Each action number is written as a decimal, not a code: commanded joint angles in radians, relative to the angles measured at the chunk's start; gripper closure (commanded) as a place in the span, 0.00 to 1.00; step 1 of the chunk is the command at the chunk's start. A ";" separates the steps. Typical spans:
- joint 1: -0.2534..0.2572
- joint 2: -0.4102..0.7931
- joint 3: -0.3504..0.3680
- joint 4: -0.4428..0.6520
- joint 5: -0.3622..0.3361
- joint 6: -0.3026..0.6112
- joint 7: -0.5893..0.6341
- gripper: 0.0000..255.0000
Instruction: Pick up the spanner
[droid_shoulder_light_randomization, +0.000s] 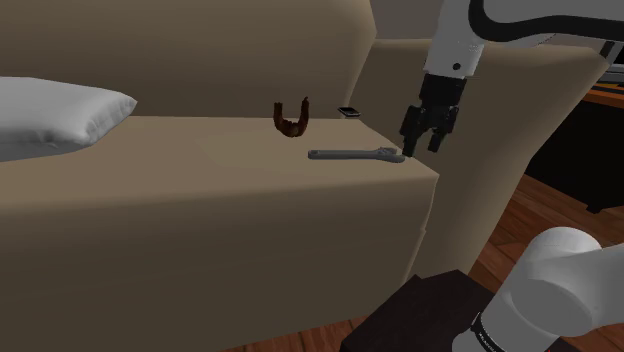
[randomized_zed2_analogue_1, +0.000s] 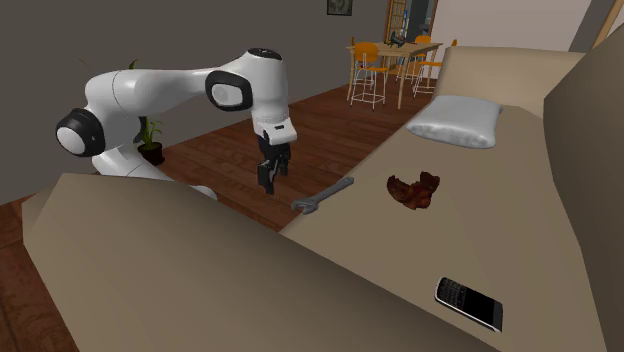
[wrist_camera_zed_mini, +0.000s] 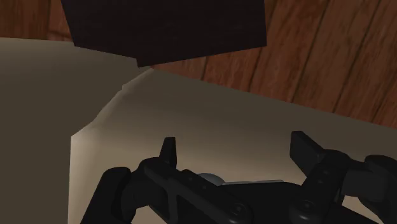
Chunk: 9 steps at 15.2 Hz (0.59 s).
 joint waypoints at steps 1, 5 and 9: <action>0.000 0.000 0.000 0.000 0.000 0.000 0.000 0.00; 0.092 0.197 -0.079 0.137 -0.075 0.005 -0.330 0.00; 0.174 0.390 -0.122 0.294 -0.125 -0.004 -0.648 0.00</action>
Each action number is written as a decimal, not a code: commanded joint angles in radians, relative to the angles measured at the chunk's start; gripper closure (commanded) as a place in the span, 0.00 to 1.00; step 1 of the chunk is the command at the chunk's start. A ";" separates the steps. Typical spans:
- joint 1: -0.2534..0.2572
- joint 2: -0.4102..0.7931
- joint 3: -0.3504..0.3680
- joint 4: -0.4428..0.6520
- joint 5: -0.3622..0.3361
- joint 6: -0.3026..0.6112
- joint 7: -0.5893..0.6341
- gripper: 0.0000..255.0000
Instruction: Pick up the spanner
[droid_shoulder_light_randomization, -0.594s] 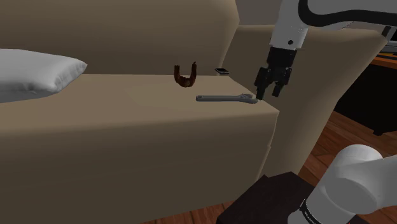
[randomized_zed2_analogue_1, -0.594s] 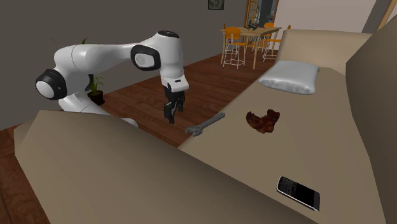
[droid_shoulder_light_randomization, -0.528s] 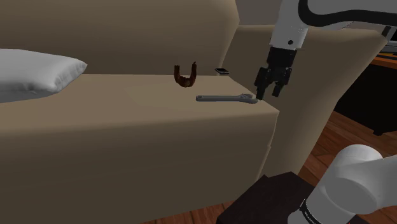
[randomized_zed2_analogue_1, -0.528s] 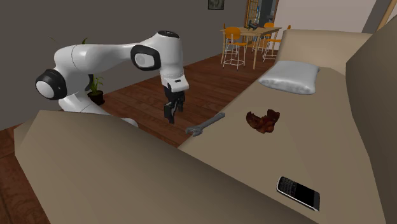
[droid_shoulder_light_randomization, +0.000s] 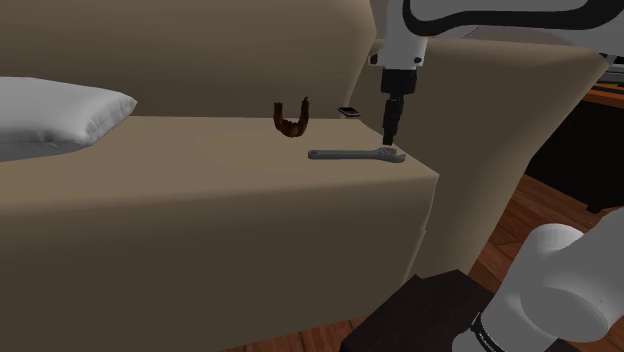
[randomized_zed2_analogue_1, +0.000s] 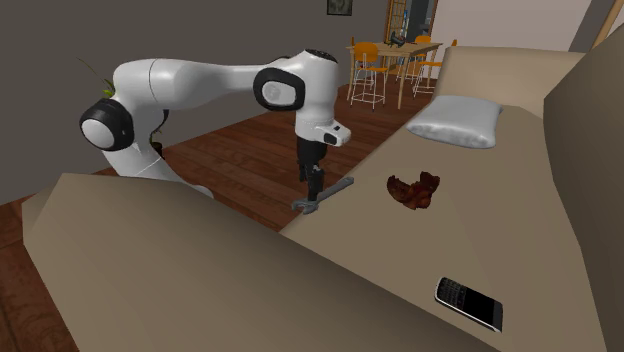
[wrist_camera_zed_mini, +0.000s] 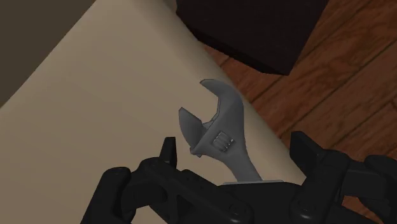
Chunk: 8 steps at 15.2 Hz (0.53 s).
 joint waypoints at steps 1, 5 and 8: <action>0.034 0.079 -0.012 0.064 -0.019 -0.002 -0.148 0.00; 0.033 0.068 -0.012 -0.001 -0.020 0.051 -0.147 0.00; 0.032 0.062 -0.012 -0.047 -0.020 0.091 -0.146 0.00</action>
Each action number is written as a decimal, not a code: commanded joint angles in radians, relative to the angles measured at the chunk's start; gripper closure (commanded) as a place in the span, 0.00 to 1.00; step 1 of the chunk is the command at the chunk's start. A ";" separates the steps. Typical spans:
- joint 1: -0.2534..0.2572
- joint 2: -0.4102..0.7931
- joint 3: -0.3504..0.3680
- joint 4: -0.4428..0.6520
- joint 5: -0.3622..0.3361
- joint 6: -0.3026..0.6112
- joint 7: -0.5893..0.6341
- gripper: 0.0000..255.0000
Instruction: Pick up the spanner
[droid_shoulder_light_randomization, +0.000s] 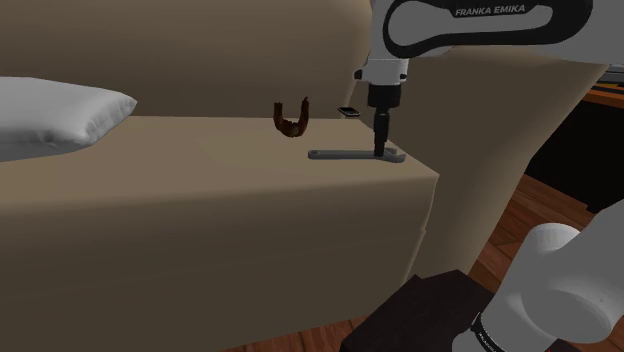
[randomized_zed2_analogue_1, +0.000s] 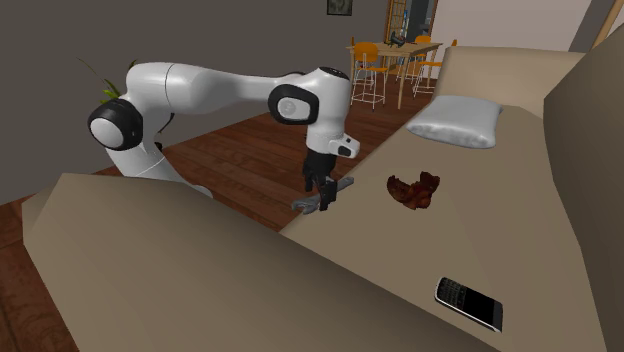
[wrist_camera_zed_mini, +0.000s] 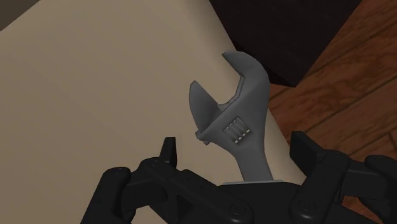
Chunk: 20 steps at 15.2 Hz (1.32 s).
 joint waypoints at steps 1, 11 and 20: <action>0.000 -0.002 -0.001 -0.023 -0.001 0.022 -0.001 0.00; 0.000 0.004 -0.001 -0.020 -0.001 0.024 -0.002 1.00; 0.001 0.018 0.000 0.104 0.001 -0.085 -0.004 1.00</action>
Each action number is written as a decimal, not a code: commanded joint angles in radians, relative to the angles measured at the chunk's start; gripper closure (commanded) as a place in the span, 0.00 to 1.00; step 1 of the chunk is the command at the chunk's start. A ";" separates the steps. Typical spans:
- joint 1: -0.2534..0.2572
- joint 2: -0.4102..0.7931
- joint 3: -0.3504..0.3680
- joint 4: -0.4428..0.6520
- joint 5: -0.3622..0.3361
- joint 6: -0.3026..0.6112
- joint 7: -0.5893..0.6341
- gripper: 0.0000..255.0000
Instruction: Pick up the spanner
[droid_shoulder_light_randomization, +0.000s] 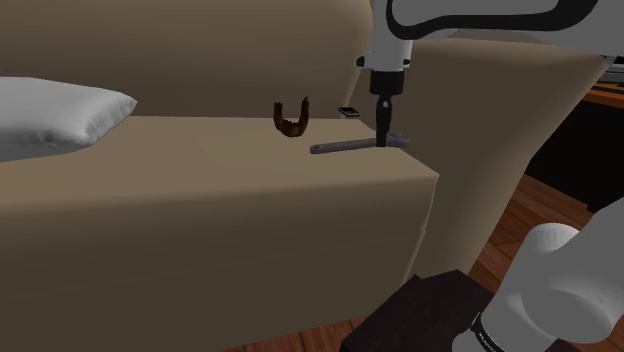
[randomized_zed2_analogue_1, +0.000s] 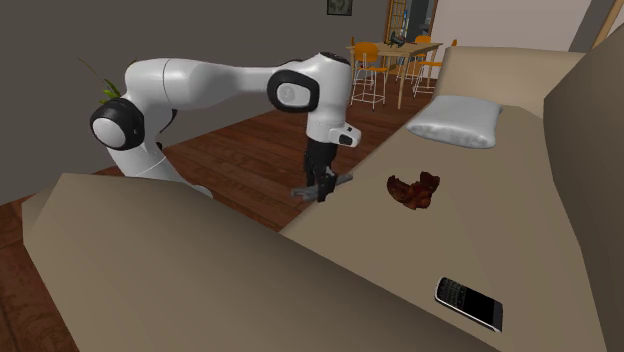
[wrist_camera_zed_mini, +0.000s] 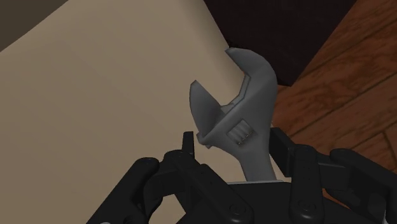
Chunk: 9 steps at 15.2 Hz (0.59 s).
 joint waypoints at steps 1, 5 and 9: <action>0.001 0.006 0.001 0.032 0.001 -0.027 0.001 1.00; 0.001 0.022 0.002 0.102 0.002 -0.081 -0.001 1.00; 0.002 0.032 0.002 0.142 0.003 -0.110 -0.002 1.00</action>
